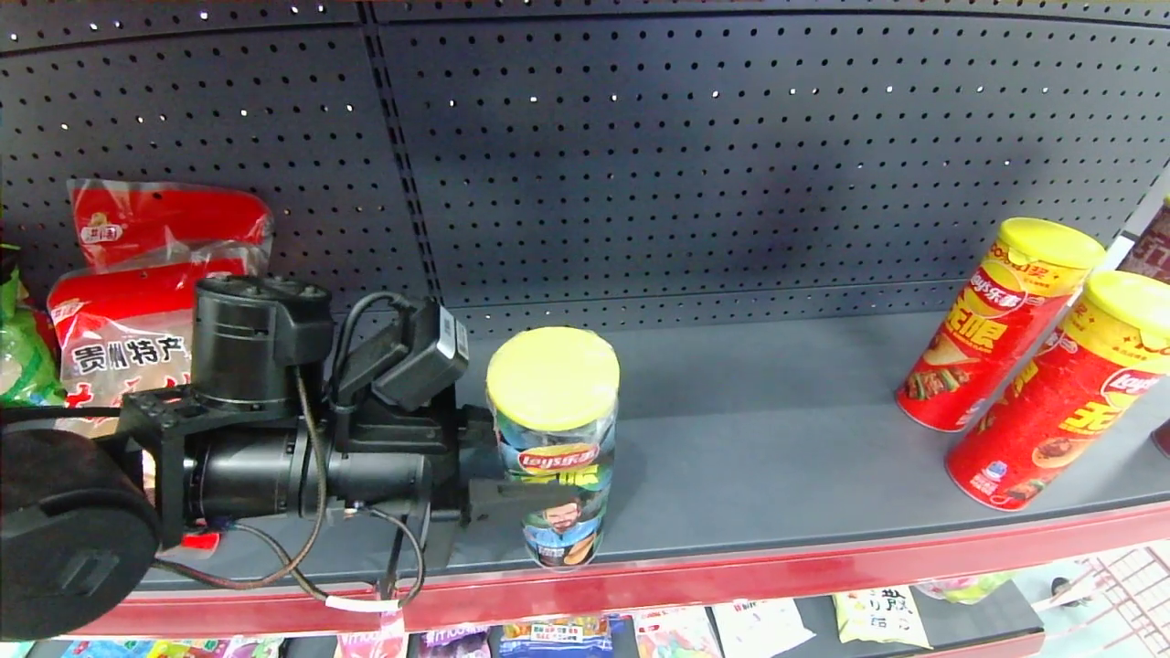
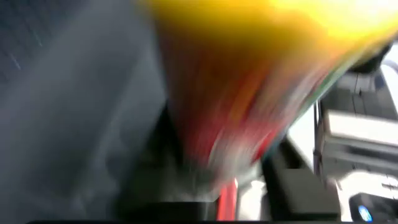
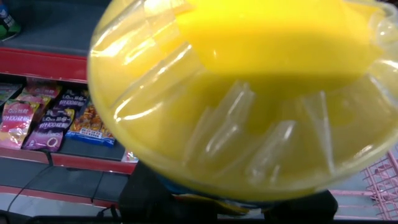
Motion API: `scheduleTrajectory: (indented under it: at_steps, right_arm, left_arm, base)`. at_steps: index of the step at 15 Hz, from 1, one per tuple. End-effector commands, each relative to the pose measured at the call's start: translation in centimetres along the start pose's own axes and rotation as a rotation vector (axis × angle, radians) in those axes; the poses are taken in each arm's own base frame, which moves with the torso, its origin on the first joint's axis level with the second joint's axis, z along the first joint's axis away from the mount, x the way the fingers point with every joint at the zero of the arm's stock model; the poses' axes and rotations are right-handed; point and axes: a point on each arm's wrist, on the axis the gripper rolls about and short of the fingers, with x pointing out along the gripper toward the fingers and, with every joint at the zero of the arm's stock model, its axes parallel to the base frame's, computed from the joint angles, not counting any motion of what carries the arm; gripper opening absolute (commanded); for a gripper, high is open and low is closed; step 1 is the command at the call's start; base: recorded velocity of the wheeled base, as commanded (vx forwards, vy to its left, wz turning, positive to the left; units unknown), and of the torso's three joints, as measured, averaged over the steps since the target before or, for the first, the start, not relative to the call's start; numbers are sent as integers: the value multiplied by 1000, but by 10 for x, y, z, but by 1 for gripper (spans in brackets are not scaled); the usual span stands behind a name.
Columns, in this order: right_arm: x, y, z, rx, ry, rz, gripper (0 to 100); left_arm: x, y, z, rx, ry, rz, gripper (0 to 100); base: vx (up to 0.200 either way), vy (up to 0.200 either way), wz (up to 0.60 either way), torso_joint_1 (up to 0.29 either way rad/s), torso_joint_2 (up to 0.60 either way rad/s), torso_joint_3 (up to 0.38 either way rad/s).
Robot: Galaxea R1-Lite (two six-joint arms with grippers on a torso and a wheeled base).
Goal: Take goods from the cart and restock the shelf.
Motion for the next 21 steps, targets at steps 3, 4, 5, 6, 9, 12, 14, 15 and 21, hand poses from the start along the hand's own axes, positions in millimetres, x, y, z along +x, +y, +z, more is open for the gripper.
scheduleTrajectory:
  at_steps: [3, 4, 5, 6, 9, 12, 14, 15, 21]
  right_arm:
    - [2, 0, 3, 0, 14, 4, 0]
    - [2, 0, 3, 0, 13, 4, 0]
    - [1, 0, 5, 0, 11, 10, 0]
    - [2, 0, 8, 0, 14, 29, 0]
    - [14, 0, 30, 1, 72, 135, 0]
    - [46, -2, 72, -9, 159, 285, 0]
    - [80, 1, 104, -35, 148, 362, 0]
    - [105, 6, 120, -47, 117, 408, 0]
    - [215, 58, 187, -87, 83, 591, 0]
  left_arm:
    - [0, 1, 1, 5, -8, 7, 100]
    - [0, 1, 2, 5, -7, 9, 100]
    - [-2, -1, 0, 3, -3, 15, 100]
    - [-6, -3, -2, -3, 3, 29, 100]
    - [-36, -22, -20, -38, 33, 92, 100]
    - [-76, -46, -35, -77, 35, 227, 100]
    - [-97, -65, -41, -96, 15, 316, 100]
    - [-107, -78, -45, -89, 22, 403, 100]
    - [-141, -123, -54, -89, 17, 532, 100]
  base:
    - [0, 0, 0, 0, 0, 0]
    - [0, 0, 0, 0, 0, 0]
    - [0, 0, 0, 0, 0, 0]
    - [0, 0, 0, 0, 0, 0]
    - [0, 0, 0, 0, 0, 0]
    - [0, 0, 0, 0, 0, 0]
    - [0, 0, 0, 0, 0, 0]
    - [0, 0, 0, 0, 0, 0]
    - [0, 0, 0, 0, 0, 0]
